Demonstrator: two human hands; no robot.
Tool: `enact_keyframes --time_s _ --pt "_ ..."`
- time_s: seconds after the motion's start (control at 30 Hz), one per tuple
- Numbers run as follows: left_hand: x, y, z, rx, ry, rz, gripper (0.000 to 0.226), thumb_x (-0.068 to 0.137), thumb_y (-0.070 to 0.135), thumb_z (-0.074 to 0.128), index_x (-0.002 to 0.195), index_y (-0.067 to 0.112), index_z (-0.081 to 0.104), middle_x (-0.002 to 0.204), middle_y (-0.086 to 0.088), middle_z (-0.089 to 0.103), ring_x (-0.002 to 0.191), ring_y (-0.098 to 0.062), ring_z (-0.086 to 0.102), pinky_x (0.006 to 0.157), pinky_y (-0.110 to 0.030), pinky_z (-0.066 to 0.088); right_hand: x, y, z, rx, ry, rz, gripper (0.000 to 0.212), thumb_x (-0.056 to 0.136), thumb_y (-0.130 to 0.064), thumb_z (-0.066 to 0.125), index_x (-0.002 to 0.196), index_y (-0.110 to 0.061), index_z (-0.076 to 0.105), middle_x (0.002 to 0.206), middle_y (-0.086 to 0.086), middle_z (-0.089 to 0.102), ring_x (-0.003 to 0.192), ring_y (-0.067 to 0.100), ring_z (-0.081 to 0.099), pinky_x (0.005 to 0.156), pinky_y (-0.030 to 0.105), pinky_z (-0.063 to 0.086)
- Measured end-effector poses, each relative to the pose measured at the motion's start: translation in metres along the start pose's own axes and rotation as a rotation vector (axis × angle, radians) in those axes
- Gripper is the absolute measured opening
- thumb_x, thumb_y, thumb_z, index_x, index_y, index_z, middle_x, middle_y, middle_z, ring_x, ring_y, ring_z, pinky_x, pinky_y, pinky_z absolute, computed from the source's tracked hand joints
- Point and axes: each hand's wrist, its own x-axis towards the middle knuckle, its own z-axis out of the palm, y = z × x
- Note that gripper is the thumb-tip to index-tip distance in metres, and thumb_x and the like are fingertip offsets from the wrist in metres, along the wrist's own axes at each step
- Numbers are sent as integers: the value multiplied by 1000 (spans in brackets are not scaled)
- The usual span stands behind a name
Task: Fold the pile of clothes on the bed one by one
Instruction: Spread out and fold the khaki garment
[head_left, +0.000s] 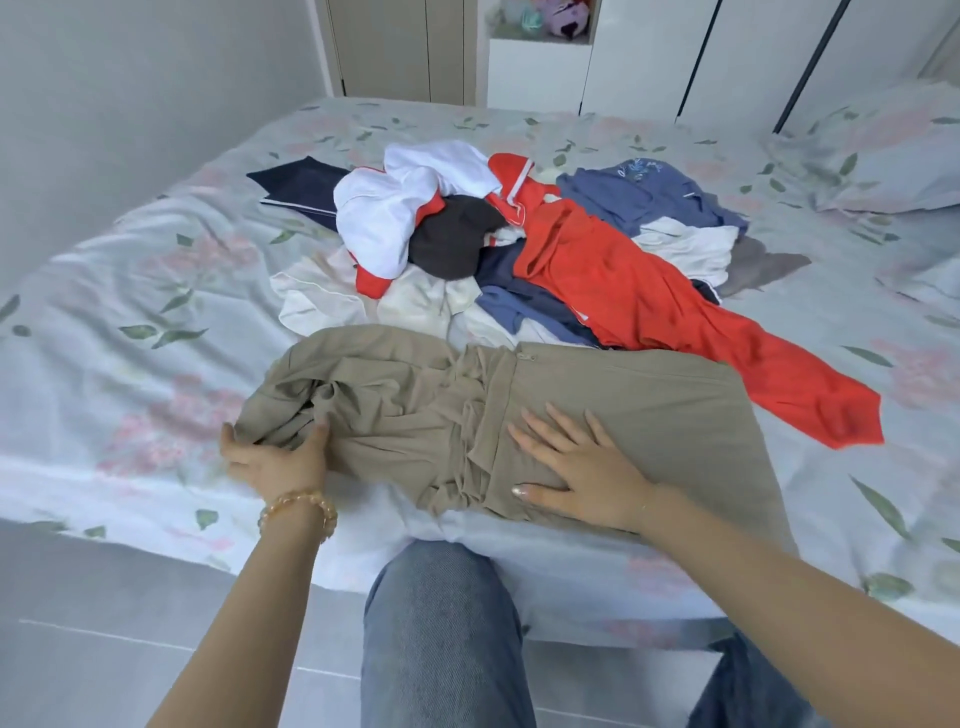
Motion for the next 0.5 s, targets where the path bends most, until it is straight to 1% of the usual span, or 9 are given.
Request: enact_keyframes --time_s 0.03,0.1,0.17,0.23,0.27,0.3,0.37,0.43,0.5 --pt "4 2 2 -41 -23 -19 104 74 25 82 150 16 12 149 -17 23 130 -28 41 109 -36 34 2 -3 8 -59 39 -5 81 79 -81 5 149 -45 -11 158 -18 -15 146 12 -18 116 49 -12" --pt "20 8 4 -129 -30 -157 101 77 31 79 150 16 12 149 -15 29 127 -24 45 108 -37 36 4 -3 13 -89 91 -20 76 82 -79 -1 148 -45 -15 159 -17 -17 147 14 -19 117 50 -12" --pt "38 12 4 -190 -55 -277 84 77 38 77 144 10 33 136 -13 50 120 -28 54 104 -41 43 5 0 13 -100 95 -47 76 81 -79 -4 148 -45 -15 158 -16 -17 147 15 -19 118 48 -11" --pt "51 15 3 -287 -148 -248 45 79 33 75 112 5 62 106 -12 66 108 -33 63 94 -40 51 5 0 14 -108 98 -61 76 81 -79 -5 148 -45 -14 158 -16 -17 147 15 -18 118 47 -12" --pt "54 20 2 -328 -172 -201 25 80 28 75 93 7 67 91 -11 67 100 -33 65 90 -38 53 5 -1 14 -99 102 -58 76 81 -79 -3 148 -45 -13 158 -16 -17 147 14 -18 118 46 -13" --pt "53 29 1 -340 -185 -139 17 81 25 74 79 10 66 82 -8 65 92 -30 65 85 -35 54 6 0 15 -79 102 -52 75 83 -78 1 148 -45 -12 158 -17 -17 146 13 -18 118 45 -14" --pt "44 54 0 -261 -215 55 28 79 29 73 67 7 61 70 -8 58 75 -23 57 72 -32 53 6 1 13 -15 88 -45 73 85 -77 11 149 -47 -10 158 -19 -16 146 9 -19 118 41 -15" --pt "26 85 0 48 -189 387 43 81 36 66 63 -1 55 60 -15 49 62 -20 47 58 -31 41 5 1 11 14 102 -51 75 84 -77 12 149 -47 -7 158 -20 -14 145 7 -19 118 38 -16" --pt "-1 117 4 406 -104 736 45 84 41 60 58 4 53 54 -12 50 58 -25 47 53 -31 37 3 -1 9 9 103 -49 78 80 -79 8 150 -46 -7 156 -20 -15 144 6 -19 118 37 -15"
